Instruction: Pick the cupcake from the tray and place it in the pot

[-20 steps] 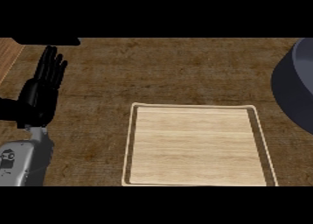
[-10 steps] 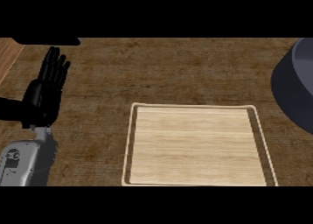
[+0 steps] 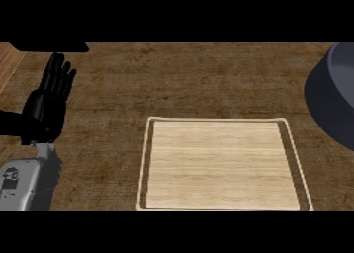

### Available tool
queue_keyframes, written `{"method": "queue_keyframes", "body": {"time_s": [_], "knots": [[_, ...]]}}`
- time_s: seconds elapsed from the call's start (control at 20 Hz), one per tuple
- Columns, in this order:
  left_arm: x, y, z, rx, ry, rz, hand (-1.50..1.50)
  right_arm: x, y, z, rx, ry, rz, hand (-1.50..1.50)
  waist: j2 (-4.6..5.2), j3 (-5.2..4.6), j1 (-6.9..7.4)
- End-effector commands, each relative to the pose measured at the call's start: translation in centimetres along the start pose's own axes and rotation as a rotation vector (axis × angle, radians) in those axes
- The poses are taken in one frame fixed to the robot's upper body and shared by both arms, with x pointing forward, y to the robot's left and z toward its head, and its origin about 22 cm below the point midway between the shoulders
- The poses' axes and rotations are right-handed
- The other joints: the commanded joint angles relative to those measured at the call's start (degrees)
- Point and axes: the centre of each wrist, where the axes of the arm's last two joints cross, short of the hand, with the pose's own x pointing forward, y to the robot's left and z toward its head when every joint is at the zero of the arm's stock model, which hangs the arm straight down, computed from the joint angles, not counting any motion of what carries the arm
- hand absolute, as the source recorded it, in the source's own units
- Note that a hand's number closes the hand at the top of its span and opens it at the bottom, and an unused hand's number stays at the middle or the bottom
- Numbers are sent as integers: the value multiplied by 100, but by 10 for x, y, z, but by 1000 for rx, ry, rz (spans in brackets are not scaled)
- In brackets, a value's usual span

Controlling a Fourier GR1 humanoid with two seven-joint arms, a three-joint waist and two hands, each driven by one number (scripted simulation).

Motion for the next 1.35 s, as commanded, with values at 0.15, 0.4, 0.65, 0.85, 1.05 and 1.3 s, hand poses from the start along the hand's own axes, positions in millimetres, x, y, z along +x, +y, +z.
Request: {"method": "queue_keyframes", "body": {"time_s": [0.15, 0.4, 0.65, 0.85, 1.05, 1.3], "knots": [[2, -5, -1, -9, 3, 1, 0, -12, -43, 16, -134, 8, -195, -150, 17, 11, 13], [6, 12, -4, -14, 8, 3, 0, -18, -84, 34, -196, 4, -241, -150, 56, 27, 90], [4, -4, -2, -11, -8, 2, 0, -24, -116, 54, -228, -14, -252, -150, 62, 38, 94], [2, -1, -3, -5, -5, 14, 0, -33, -137, 76, -242, -26, -251, -150, 59, 37, 26], [4, -4, -4, 1, -2, 5, 0, -33, -149, 84, -259, -12, -250, -150, 74, 49, 52], [10, -2, -5, 3, -23, 6, 0, -41, -162, 103, -263, -14, -251, -150, 61, 60, 15]]}}
